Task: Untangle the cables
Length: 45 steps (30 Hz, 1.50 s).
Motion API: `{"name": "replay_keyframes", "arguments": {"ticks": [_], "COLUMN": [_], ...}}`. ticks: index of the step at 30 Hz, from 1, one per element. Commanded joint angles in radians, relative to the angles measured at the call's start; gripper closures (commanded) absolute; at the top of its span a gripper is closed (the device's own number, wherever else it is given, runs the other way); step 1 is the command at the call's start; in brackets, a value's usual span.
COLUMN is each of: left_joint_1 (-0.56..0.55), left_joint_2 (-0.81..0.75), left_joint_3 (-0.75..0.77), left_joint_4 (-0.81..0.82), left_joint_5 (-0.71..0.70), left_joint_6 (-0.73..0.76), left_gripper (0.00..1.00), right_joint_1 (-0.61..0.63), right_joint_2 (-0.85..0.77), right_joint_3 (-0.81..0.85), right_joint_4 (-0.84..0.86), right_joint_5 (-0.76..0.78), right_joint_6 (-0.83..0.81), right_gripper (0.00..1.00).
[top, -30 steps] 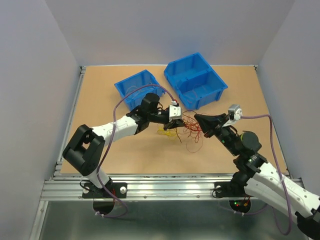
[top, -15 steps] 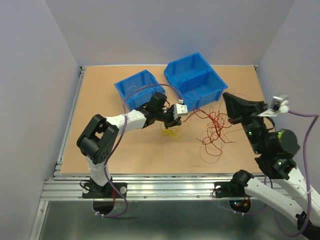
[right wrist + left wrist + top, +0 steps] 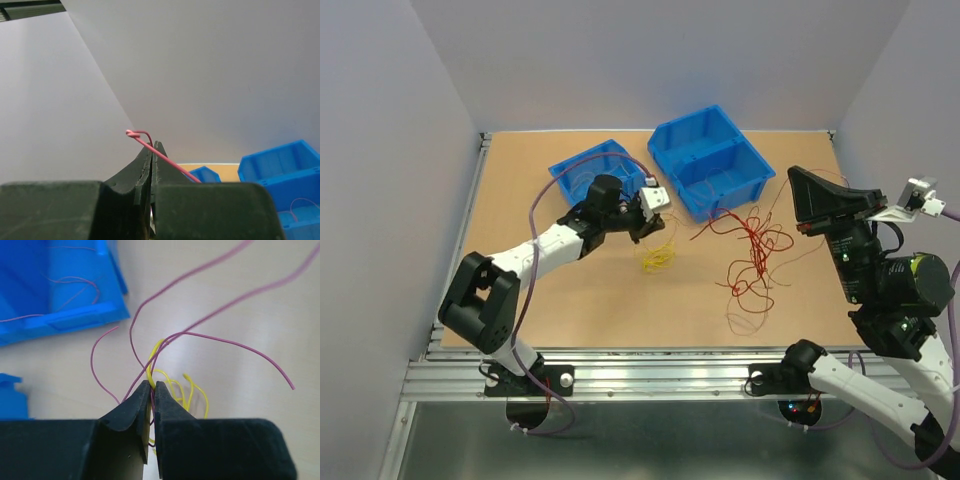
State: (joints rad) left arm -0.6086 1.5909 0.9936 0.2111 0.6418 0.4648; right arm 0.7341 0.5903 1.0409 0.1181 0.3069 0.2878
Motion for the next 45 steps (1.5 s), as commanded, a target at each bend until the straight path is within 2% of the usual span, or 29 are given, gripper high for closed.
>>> {"name": "replay_keyframes", "arguments": {"ticks": [1,5,12,14,18,22,29,31,33,35,38,43,45], "left_joint_1": [0.105,0.239,0.404,0.461,0.642,0.728,0.796,0.813,0.819,0.810,0.770,0.701,0.681], "left_joint_2": [-0.086,-0.152,-0.293,-0.336,-0.425,-0.528,-0.597,-0.600,-0.609,-0.611,-0.606,-0.629,-0.643], "left_joint_3": [-0.003,-0.032,-0.142,-0.154,-0.214,-0.277,-0.302,-0.305,-0.323,-0.354,-0.358,-0.383,-0.389], "left_joint_4": [0.114,0.149,0.197,0.200,0.220,0.246,0.255,0.263,0.296,0.384,0.387,0.381,0.363], "left_joint_5": [-0.035,0.024,-0.014,0.013,0.094,0.122,0.102,0.154,0.234,0.392,0.502,0.554,0.588], "left_joint_6": [-0.141,-0.247,-0.325,-0.344,-0.382,-0.403,-0.431,-0.448,-0.456,-0.485,-0.471,-0.399,-0.350], "left_gripper": [1.00,1.00,1.00,1.00,1.00,1.00,1.00,1.00,1.00,1.00,1.00,1.00,0.92], "right_joint_1": [0.005,0.004,0.004,0.004,0.004,0.004,0.004,0.004,0.004,0.004,0.004,0.004,0.004], "right_joint_2": [-0.010,-0.038,-0.156,-0.182,-0.239,-0.288,-0.356,-0.371,-0.362,-0.340,-0.278,-0.098,-0.018], "right_joint_3": [0.068,0.070,0.031,0.024,0.019,-0.001,-0.059,-0.074,-0.084,-0.094,-0.093,-0.021,-0.007], "right_joint_4": [-0.001,-0.005,-0.005,-0.005,-0.005,-0.005,-0.002,0.006,0.006,0.006,0.006,-0.011,-0.026], "right_joint_5": [0.044,0.073,0.188,0.210,0.265,0.327,0.492,0.502,0.483,0.453,0.411,0.284,0.252], "right_joint_6": [0.024,0.033,0.025,0.019,0.002,0.002,0.028,0.014,-0.004,-0.019,-0.027,-0.061,-0.047], "right_gripper": [1.00,0.99,1.00,1.00,1.00,1.00,1.00,1.00,0.99,0.99,0.99,0.99,0.99]}}
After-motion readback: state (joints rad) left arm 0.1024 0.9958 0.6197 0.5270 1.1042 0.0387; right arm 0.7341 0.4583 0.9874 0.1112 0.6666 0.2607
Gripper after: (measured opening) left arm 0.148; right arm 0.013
